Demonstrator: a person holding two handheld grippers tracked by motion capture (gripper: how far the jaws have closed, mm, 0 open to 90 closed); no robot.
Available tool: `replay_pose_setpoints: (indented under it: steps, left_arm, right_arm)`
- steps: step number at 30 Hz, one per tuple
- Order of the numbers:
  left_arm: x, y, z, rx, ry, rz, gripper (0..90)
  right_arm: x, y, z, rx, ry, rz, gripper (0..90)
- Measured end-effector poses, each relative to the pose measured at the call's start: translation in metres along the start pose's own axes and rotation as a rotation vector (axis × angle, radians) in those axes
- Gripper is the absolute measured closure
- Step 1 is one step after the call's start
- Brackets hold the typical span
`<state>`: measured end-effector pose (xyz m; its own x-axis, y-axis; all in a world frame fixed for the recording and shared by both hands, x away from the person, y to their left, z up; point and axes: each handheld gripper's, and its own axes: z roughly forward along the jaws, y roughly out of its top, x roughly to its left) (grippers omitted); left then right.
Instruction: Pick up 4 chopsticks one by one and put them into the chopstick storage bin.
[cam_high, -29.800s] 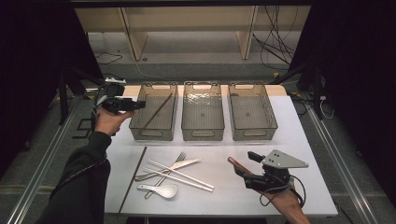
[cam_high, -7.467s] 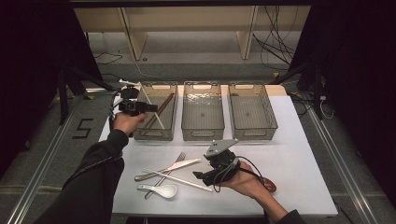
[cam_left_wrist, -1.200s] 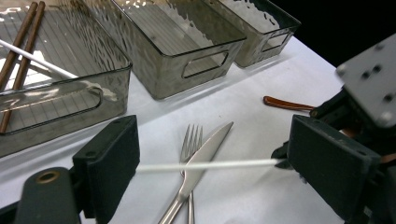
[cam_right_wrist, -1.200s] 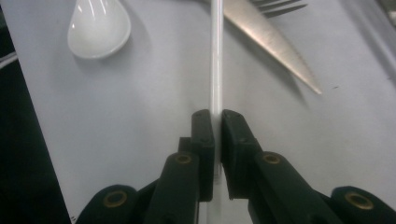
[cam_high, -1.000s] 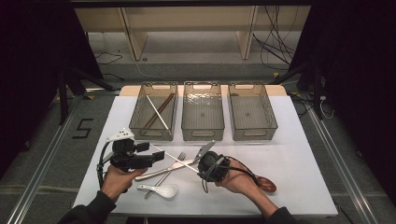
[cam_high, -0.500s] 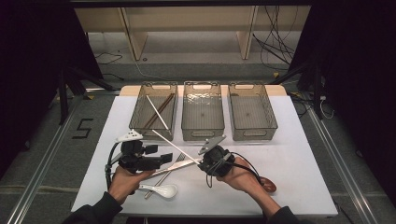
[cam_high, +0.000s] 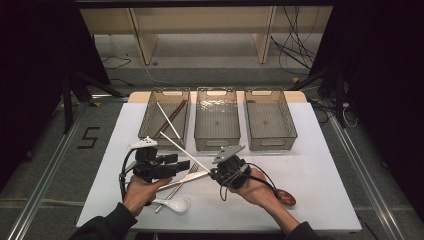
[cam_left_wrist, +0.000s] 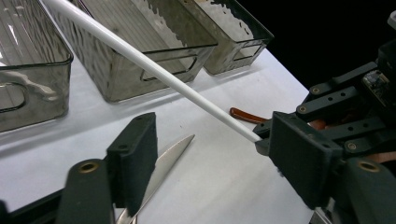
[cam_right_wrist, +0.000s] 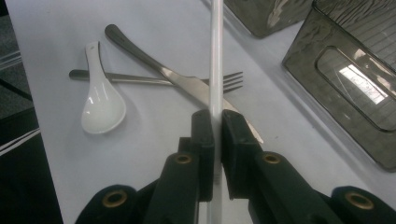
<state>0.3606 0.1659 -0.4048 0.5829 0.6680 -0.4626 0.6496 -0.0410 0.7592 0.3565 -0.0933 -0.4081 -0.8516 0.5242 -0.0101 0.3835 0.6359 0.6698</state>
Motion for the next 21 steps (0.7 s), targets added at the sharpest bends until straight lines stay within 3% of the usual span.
replay_pose_setpoints:
  steps: [9,21]
  left_arm:
    - [0.004,0.0,0.004,0.001,-0.027,-0.053,43.3]
    - [0.004,-0.001,0.016,0.017,-0.081,-0.084,54.5]
  right_arm:
    - [0.003,0.001,0.002,-0.006,0.007,-0.006,84.7]
    - [0.008,0.003,0.0,-0.051,0.025,-0.018,84.7]
